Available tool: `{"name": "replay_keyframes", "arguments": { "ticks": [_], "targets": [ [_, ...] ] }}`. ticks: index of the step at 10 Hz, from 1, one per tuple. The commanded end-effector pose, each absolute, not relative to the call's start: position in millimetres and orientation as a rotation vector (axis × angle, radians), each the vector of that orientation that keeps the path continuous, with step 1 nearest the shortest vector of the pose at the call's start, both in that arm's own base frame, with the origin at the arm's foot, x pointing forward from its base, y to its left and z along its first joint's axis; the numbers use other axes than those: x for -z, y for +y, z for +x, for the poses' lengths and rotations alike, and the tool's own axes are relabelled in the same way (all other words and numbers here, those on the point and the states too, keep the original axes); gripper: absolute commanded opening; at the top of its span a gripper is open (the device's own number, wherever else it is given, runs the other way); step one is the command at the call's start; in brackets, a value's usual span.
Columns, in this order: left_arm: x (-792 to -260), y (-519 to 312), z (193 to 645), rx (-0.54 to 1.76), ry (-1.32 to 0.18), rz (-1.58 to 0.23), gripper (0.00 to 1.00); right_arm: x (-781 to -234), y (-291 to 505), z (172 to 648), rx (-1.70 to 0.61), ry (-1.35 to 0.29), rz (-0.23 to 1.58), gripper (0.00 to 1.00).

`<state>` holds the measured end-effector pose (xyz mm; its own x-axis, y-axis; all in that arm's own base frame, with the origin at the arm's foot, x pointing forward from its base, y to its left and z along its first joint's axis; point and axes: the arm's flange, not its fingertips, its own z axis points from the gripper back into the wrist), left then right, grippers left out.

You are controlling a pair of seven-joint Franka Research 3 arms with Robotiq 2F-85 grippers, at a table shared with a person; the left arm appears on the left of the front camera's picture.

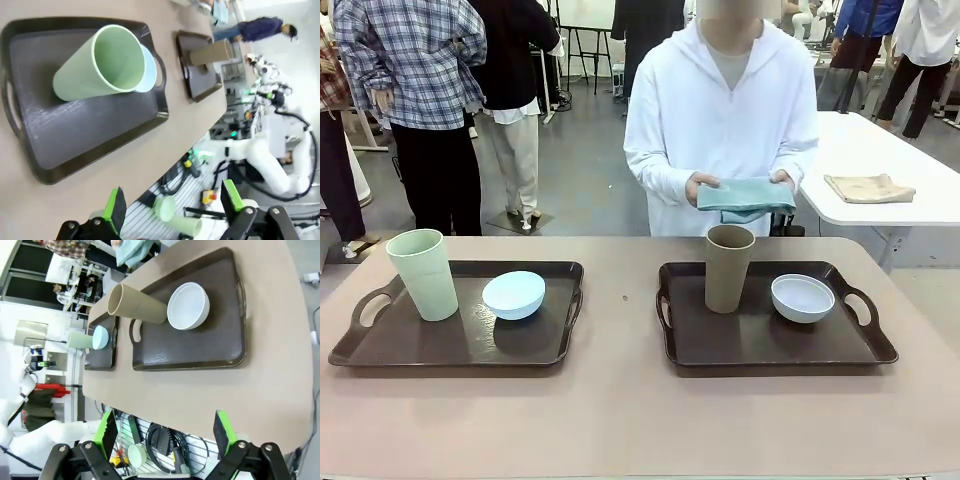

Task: Set up a tray with a mat and arrange the tableware.
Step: Pick up the Picnic Bowl and Reusable plastic cup from the Handle tray in front of the human's position and hold them in the air.

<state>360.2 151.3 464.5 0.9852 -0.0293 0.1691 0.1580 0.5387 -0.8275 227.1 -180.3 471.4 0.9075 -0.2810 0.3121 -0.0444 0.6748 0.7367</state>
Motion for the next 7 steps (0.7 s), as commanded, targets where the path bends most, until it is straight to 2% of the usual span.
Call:
{"name": "replay_keyframes", "arguments": {
  "ticks": [1, 3, 4, 7],
  "targets": [
    [-471.6, 133.5, 353.0, 0.047, -0.166, -1.039, 1.00, -439.6, -142.2, 219.5, 0.112, -0.417, 0.843, 1.00],
    [-482.2, 127.2, 347.5, 0.048, -0.180, -1.011, 1.00, -438.2, -139.6, 223.1, 0.104, -0.406, 0.836, 1.00],
    [-481.7, 124.3, 348.0, 0.035, -0.176, -1.004, 1.00, -469.6, -173.0, 233.7, 0.126, -0.404, 0.830, 1.00],
    [-476.2, 137.1, 353.1, 0.065, -0.159, -1.025, 1.00, -469.6, -173.0, 233.7, 0.126, -0.404, 0.830, 1.00]
  ]
}}
